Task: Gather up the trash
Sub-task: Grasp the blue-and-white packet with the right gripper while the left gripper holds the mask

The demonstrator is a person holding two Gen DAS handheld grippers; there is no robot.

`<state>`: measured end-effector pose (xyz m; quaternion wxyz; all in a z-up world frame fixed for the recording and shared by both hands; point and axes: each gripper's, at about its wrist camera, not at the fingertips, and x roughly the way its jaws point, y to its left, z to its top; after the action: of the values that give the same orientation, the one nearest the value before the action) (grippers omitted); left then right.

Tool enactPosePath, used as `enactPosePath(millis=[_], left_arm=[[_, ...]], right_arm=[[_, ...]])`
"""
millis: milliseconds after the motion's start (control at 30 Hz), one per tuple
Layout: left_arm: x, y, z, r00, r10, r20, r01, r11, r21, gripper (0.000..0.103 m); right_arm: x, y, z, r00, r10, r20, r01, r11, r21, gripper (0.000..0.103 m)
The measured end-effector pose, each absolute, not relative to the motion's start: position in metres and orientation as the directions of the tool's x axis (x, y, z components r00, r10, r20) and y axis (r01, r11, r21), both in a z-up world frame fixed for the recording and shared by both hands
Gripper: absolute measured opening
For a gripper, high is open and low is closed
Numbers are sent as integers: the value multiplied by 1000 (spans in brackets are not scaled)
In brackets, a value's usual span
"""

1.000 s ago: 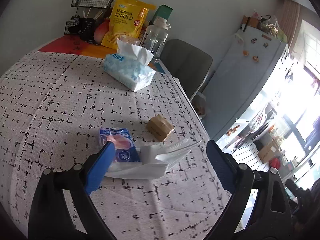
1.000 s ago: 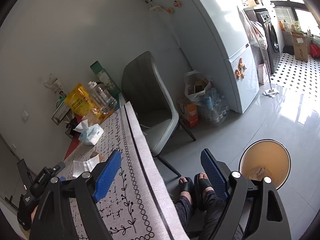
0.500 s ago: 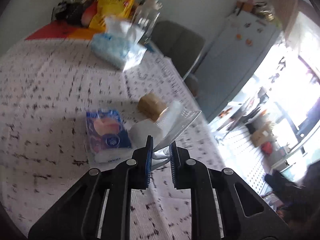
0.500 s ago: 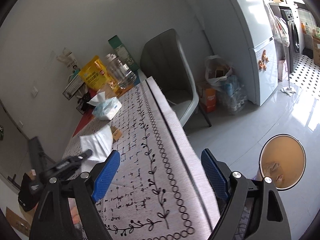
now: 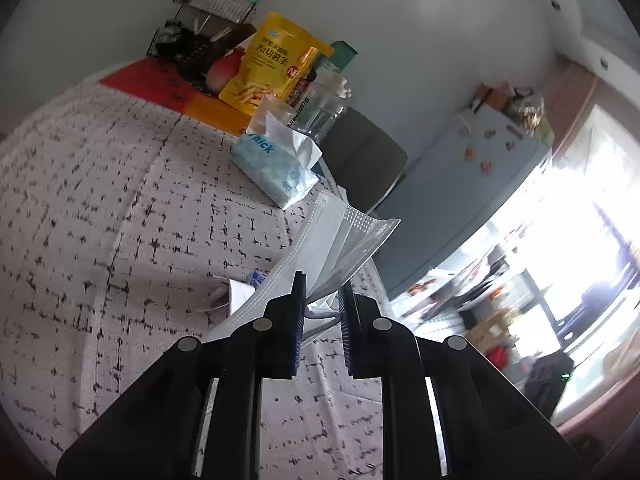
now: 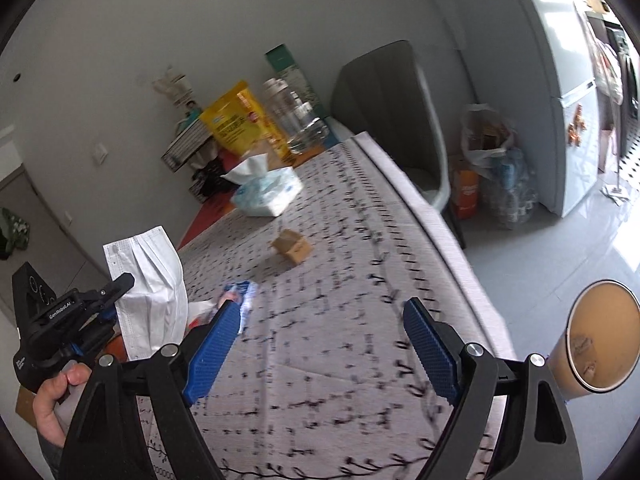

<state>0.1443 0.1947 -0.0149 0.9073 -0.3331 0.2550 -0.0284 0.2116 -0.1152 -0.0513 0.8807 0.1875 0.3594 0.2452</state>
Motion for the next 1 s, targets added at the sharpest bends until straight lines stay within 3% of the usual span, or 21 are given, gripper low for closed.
enactPosePath(millis=[133,467,833,1000], left_arm=[[139,203,-17,865,-342,-368,-21,708,-706,16],[129,244,-57,857,-173,-485,-239,701,-672,16],[104,288,-72,881,-117,-459,-286,641,-712,16],[90,308,-75,891,-83,-446,-307,612,-728,16]], right_arm=[[210,-97,-46,605,583,-542,-330,803,496,82],[210,-66,-47,580,582,-570,-355,811,466,82],[227,6,-63,492,591,-639,-428,804,414,82],[242,47,-79,458,551,-698,-437,823,363,76]])
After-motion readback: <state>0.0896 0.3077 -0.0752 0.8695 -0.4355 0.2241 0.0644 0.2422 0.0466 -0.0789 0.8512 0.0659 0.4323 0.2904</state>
